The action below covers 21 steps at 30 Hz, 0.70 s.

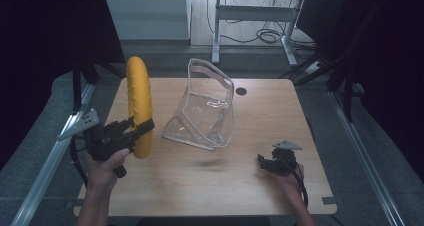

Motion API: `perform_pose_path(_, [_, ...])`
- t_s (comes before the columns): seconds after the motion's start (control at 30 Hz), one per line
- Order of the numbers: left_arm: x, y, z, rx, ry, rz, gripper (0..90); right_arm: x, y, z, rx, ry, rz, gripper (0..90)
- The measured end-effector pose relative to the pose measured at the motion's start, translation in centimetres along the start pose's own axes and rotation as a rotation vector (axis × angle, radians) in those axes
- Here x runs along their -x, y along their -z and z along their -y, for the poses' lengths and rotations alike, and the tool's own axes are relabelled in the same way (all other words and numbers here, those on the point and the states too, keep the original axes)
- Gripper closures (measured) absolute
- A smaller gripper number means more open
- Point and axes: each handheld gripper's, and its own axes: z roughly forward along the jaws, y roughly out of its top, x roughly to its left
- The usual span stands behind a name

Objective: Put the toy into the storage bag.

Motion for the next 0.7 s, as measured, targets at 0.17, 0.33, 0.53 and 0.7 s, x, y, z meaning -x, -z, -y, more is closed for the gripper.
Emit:
perform_pose_path(0.17, [0.3, -0.8, -0.3, 0.013, -0.013, -0.002, 50.9, 0.0, 0.0, 0.0, 0.000, 0.000, 0.000, 20.6])
perform_pose_path(0.33, [0.5, -1.5, -0.7, 0.013, -0.014, 0.004, 50.8, 0.0, 0.0, 0.0, 0.000, -0.001, -0.001, 20.7])
perform_pose_path(0.53, [0.7, -2.3, -1.3, 0.017, -0.013, 0.004, 50.9, 0.0, 0.0, 0.0, 0.000, -0.002, -0.001, 20.7])
perform_pose_path(0.7, [1.1, -2.8, -1.8, 0.041, -0.021, -0.002, 50.9, 0.0, 0.0, 0.0, 0.001, 0.000, 0.000, 20.8])
